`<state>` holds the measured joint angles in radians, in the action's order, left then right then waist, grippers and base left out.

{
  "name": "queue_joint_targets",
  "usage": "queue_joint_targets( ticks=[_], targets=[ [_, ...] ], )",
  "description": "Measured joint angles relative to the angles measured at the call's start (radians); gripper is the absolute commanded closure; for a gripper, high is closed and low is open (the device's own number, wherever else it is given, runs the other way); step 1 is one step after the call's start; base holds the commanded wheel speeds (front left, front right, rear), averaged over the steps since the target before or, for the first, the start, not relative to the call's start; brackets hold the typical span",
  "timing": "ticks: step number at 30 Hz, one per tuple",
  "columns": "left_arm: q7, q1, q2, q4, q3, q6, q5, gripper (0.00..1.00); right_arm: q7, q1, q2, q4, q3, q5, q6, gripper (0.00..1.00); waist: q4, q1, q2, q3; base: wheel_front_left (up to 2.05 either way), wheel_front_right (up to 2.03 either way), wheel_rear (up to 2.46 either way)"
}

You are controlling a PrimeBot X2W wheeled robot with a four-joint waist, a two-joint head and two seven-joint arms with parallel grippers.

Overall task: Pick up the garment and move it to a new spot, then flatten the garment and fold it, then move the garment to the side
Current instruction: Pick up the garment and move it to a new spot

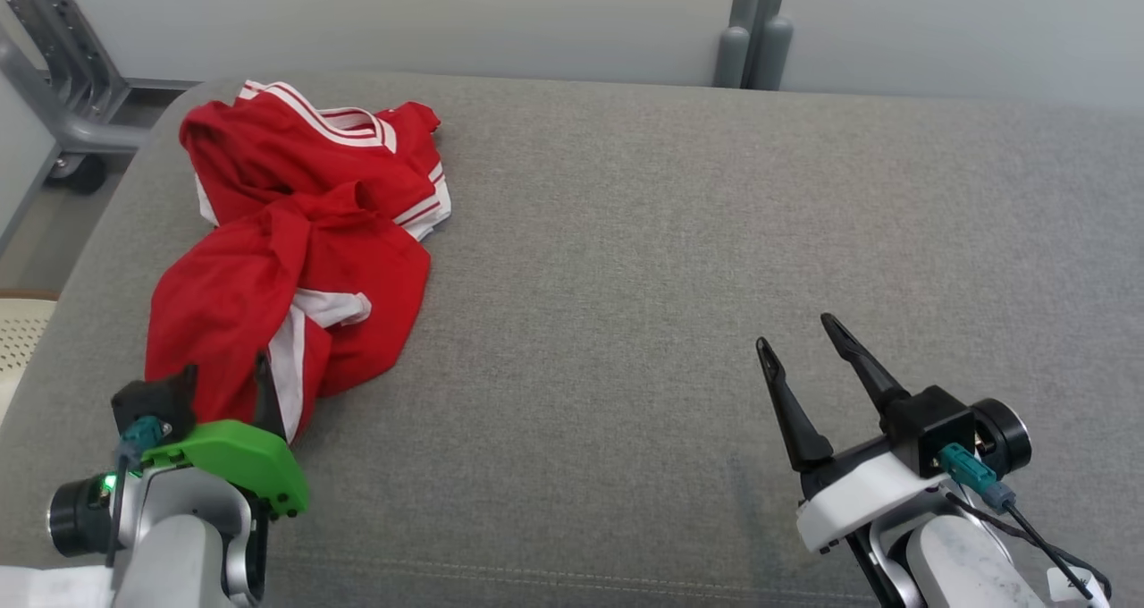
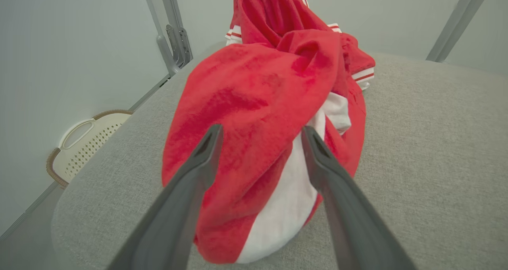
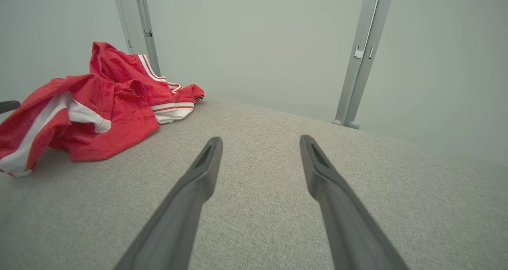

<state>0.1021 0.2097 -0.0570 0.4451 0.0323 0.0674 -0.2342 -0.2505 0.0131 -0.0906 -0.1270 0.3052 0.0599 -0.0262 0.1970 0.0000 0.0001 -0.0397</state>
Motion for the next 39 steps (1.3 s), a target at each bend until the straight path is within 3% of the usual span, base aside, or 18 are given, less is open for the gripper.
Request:
queue_joint_targets(
  ticks=[9,19,20,21,22,24,39],
  targets=[
    [-0.061,0.115,-0.042,0.144,-0.025,0.017,0.009,0.00,0.000,0.036,-0.005,0.000,0.003,-0.003,-0.016,0.00,-0.071,0.0000,0.0000,-0.054,0.00,0.00,0.00],
    [-0.081,0.191,-0.046,0.264,-0.025,0.030,0.045,0.00,0.000,0.045,-0.007,-0.001,-0.012,-0.002,-0.016,0.00,-0.115,0.0000,0.0000,-0.090,0.00,0.00,0.00],
    [-0.080,0.193,-0.046,0.273,-0.028,0.031,0.045,0.19,0.000,0.047,-0.006,-0.001,-0.012,-0.002,-0.016,0.00,-0.116,0.0000,0.0000,-0.091,0.00,0.00,0.00],
    [-0.079,0.196,-0.046,0.283,-0.030,0.031,0.045,0.51,0.000,0.047,-0.006,-0.001,-0.012,-0.002,-0.016,0.00,-0.117,0.0000,0.0000,-0.091,0.00,0.00,0.00],
    [-0.076,0.199,-0.046,0.292,-0.033,0.031,0.045,0.60,0.000,0.047,-0.006,-0.002,-0.012,-0.002,-0.016,0.00,-0.118,0.0000,0.0000,-0.091,0.00,0.00,0.00],
    [-0.064,0.203,-0.046,0.303,-0.037,0.039,0.045,1.00,0.000,0.047,-0.005,-0.003,-0.012,-0.002,-0.016,0.00,-0.119,0.0000,0.0000,-0.090,0.00,0.00,0.00],
    [0.093,0.207,-0.037,0.284,-0.041,0.028,0.045,1.00,-0.001,0.043,0.004,-0.024,-0.039,0.014,0.002,0.00,-0.105,0.0000,0.0000,-0.036,0.00,0.00,0.00]
  ],
)
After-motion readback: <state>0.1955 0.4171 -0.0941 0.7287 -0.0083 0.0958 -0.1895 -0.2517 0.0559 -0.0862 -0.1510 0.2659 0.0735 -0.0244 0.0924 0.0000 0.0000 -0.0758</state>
